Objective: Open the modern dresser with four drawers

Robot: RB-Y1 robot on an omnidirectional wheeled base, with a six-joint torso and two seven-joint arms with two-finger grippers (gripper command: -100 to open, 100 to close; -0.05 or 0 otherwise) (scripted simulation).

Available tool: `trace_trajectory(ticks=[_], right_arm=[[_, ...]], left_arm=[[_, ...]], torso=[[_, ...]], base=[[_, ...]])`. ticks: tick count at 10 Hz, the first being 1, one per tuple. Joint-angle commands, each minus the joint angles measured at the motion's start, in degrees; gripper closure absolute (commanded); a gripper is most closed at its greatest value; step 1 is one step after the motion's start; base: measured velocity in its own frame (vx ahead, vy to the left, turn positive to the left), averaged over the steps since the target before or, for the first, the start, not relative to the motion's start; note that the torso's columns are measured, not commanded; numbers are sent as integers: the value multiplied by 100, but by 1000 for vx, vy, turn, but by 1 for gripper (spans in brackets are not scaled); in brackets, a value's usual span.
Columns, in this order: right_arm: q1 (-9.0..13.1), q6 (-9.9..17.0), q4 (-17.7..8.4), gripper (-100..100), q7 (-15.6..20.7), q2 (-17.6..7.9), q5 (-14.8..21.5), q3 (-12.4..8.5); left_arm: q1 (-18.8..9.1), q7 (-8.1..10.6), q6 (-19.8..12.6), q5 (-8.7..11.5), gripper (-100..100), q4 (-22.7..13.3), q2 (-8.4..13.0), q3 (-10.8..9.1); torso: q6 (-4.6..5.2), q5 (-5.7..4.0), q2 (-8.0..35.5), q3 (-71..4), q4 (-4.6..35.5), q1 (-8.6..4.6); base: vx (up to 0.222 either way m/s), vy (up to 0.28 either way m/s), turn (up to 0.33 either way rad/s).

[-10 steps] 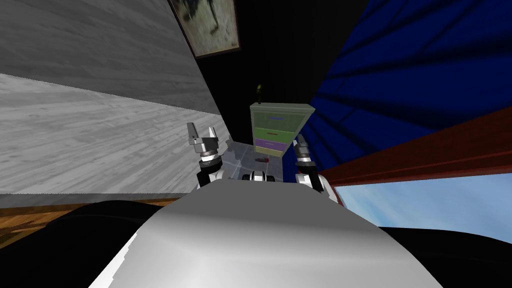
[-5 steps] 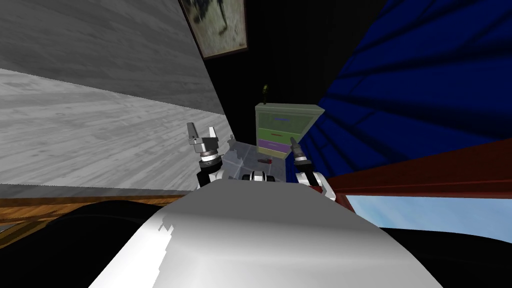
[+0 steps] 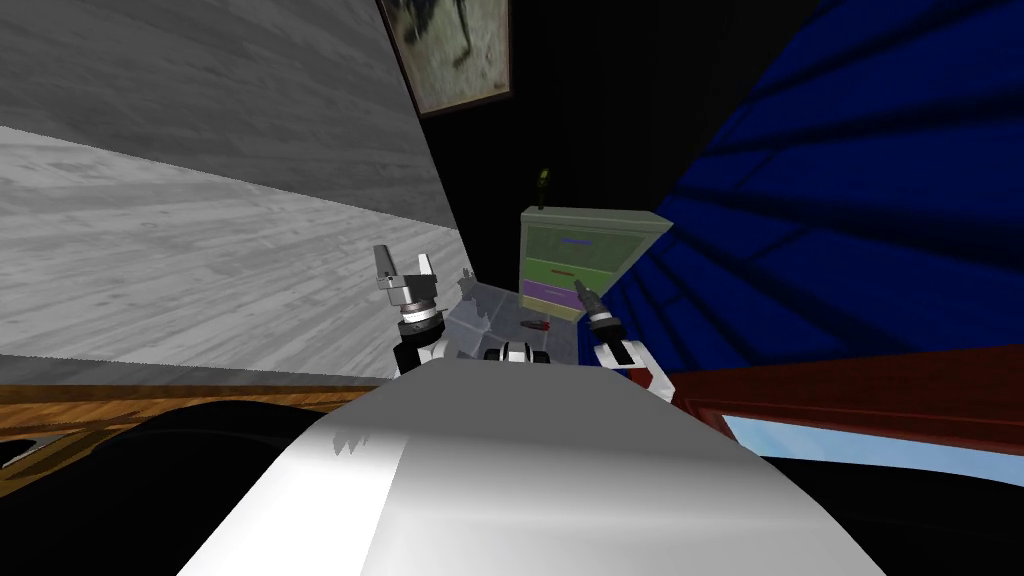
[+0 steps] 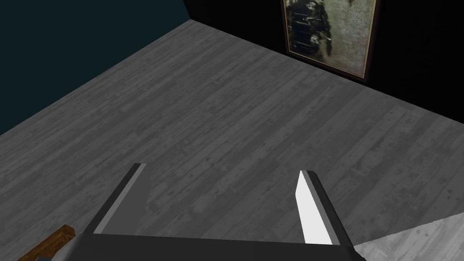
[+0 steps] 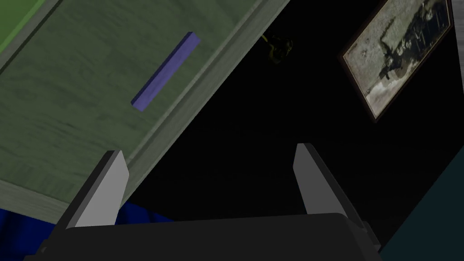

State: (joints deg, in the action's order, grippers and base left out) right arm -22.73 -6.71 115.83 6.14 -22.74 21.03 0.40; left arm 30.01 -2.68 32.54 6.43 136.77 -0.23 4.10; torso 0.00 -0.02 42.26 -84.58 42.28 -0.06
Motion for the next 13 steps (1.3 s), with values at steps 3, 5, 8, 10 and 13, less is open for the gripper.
trace_trajectory(ticks=[3,5,8,10,13], right_arm=[[144,366,-409,-100,356,-364,676,35],[221,526,-593,-100,492,-529,950,48],[301,689,-786,-100,630,-697,1277,60],[466,1009,-1198,-100,908,-1014,1701,86],[552,1187,-1416,-100,1047,-1222,2096,99]], left_arm=[[0,0,0,0,0,0,0,0],[0,0,0,0,0,0,0,0],[0,0,0,0,0,0,0,0],[0,0,0,0,0,0,0,0],[0,0,0,0,0,0,0,-1]], torso=[[2,2,6,3,2,5],[2,2,1,-1,0,3],[-1,2,0,0,0,8],[0,2,5,3,1,9],[3,-2,14,7,3,-12]], base=[[34,69,80],[46,62,77],[47,59,63],[55,89,125],[37,49,43]])
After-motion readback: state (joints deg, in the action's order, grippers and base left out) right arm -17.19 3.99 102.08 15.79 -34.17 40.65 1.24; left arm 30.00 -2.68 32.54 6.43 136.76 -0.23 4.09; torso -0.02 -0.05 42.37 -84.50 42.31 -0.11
